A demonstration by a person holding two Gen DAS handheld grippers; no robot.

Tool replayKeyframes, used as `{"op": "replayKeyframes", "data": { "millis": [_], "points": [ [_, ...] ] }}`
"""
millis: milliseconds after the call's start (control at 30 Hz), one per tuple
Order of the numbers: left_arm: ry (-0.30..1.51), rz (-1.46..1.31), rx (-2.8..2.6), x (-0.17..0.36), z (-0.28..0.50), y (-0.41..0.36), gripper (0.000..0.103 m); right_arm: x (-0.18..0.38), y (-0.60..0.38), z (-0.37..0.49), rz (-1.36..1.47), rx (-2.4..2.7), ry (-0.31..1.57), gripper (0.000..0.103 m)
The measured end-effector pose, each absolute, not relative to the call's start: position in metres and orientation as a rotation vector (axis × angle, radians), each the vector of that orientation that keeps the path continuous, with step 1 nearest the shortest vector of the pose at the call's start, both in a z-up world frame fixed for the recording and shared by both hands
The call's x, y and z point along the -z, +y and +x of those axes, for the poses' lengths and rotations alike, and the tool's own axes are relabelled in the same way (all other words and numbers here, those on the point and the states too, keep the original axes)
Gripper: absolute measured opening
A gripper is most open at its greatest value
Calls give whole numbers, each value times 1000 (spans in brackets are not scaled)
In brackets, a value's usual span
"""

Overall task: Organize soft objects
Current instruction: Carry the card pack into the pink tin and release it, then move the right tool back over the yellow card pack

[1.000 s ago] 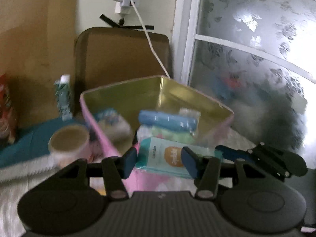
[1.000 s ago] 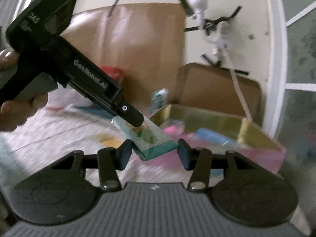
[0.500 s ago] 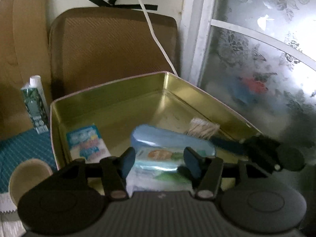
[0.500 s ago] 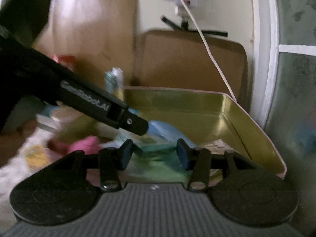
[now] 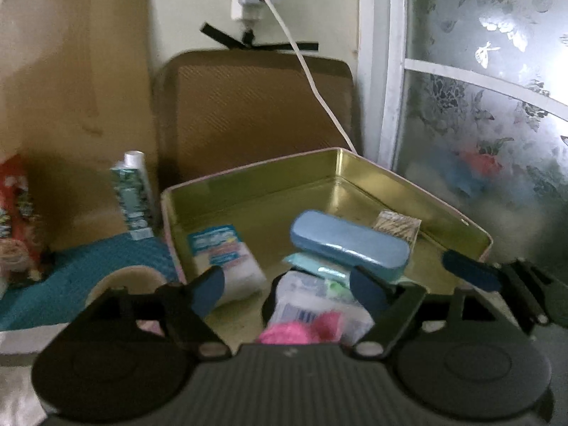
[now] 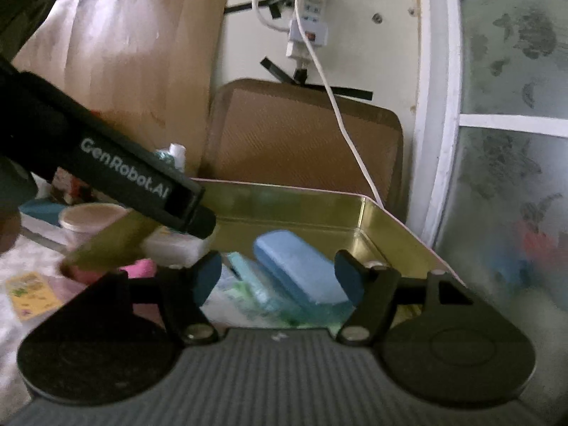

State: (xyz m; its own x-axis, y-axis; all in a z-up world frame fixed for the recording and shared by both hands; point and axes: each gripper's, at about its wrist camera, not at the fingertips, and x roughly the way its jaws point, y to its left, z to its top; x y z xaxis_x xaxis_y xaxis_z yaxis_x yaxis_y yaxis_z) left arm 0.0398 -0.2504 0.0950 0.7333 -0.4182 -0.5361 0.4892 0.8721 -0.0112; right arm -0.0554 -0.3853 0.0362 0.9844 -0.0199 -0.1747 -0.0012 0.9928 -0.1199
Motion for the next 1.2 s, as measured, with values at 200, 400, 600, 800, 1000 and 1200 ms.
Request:
{"op": "replayKeyframes", "data": {
  "millis": [200, 400, 600, 800, 1000, 1200],
  "points": [
    [522, 145, 456, -98, 4, -224, 89, -36, -377, -93, -20, 31, 150, 84],
    [498, 160, 413, -89, -29, -197, 93, -32, -364, -116, 103, 33, 184, 88],
    [507, 137, 387, -76, -51, -166, 99, -24, -348, -135, 229, 4, 237, 94],
    [519, 130, 345, -62, -65, -134, 100, -15, -320, -149, 217, -14, 249, 94],
    [525, 111, 293, -54, -69, -101, 102, -10, -294, -151, 204, -51, 280, 94],
    [534, 93, 232, -43, -63, -76, 102, -8, -270, -147, 164, -96, 305, 94]
  ]
}}
